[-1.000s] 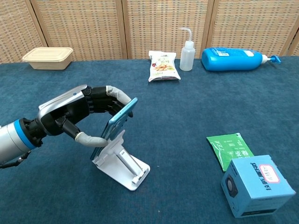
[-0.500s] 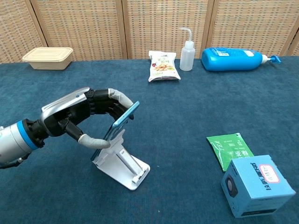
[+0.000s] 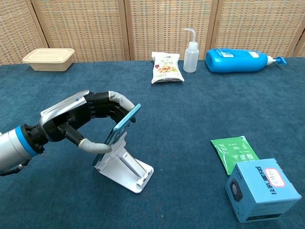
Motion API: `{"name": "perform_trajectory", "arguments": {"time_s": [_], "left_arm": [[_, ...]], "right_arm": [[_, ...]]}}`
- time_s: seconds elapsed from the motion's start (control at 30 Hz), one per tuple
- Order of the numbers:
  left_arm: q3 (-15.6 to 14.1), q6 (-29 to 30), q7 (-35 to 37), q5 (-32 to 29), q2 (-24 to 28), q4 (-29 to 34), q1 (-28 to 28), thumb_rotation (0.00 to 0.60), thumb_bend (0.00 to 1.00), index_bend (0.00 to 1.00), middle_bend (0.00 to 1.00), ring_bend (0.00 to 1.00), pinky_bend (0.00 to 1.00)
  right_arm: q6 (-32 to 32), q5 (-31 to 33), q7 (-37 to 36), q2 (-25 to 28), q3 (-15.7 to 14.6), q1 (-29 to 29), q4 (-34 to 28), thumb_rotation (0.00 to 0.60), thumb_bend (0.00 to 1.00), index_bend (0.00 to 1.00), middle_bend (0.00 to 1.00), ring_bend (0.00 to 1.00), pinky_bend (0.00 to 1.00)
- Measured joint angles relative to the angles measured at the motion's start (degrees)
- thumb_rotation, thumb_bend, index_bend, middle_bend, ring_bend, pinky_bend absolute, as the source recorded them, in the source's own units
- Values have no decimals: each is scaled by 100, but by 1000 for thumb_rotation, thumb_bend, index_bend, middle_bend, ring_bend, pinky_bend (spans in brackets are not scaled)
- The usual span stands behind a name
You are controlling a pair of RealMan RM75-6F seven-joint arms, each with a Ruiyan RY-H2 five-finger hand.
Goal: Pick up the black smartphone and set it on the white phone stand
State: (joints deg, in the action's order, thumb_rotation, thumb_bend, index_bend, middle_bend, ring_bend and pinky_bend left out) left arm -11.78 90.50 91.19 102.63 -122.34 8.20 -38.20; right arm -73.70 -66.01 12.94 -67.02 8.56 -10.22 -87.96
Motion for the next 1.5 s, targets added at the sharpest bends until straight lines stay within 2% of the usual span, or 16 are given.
{"name": "perform_trajectory", "arguments": {"time_s": [0.13,0.27,0.37,0.5,0.8,1.23,1.33,1.5], "left_arm": [[-30,73,-59,13,-9,-23,21,600,122,243,170,193,387],[-48,58,-60,15,-11,-32,9,600,103,139,91,144,358],[-52,87,-78,12,-12,-35,6,600,97,104,58,118,323],[-27,123,-85,-22,-17,-31,11,600,94,87,31,87,274],[3,192,-103,-66,-20,-33,11,600,89,68,0,65,249],[401,1530,289,-329,286,457,-143,600,80,69,0,28,173],[526,1800,196,-386,503,726,-224,600,82,69,0,7,146],[629,1863,-186,-435,902,1111,-302,600,112,46,0,0,92]], "right_arm": [[-9,8,-10,4,6,5,1,600,131,0,0,0,0],[-1,-1,-2,3,-3,0,-4,600,131,0,0,0,0],[0,1,4,3,-4,-2,-7,600,131,0,0,0,0],[0,11,7,3,0,-3,-10,600,131,0,0,0,0],[3,13,12,15,-3,-4,-30,600,131,0,0,0,0],[-157,-264,-18,169,-97,71,-369,600,131,0,0,0,0],[-222,-374,-88,224,-130,106,-443,600,131,0,0,0,0],[-291,-533,-244,313,-179,163,-536,600,131,0,0,0,0]]}}
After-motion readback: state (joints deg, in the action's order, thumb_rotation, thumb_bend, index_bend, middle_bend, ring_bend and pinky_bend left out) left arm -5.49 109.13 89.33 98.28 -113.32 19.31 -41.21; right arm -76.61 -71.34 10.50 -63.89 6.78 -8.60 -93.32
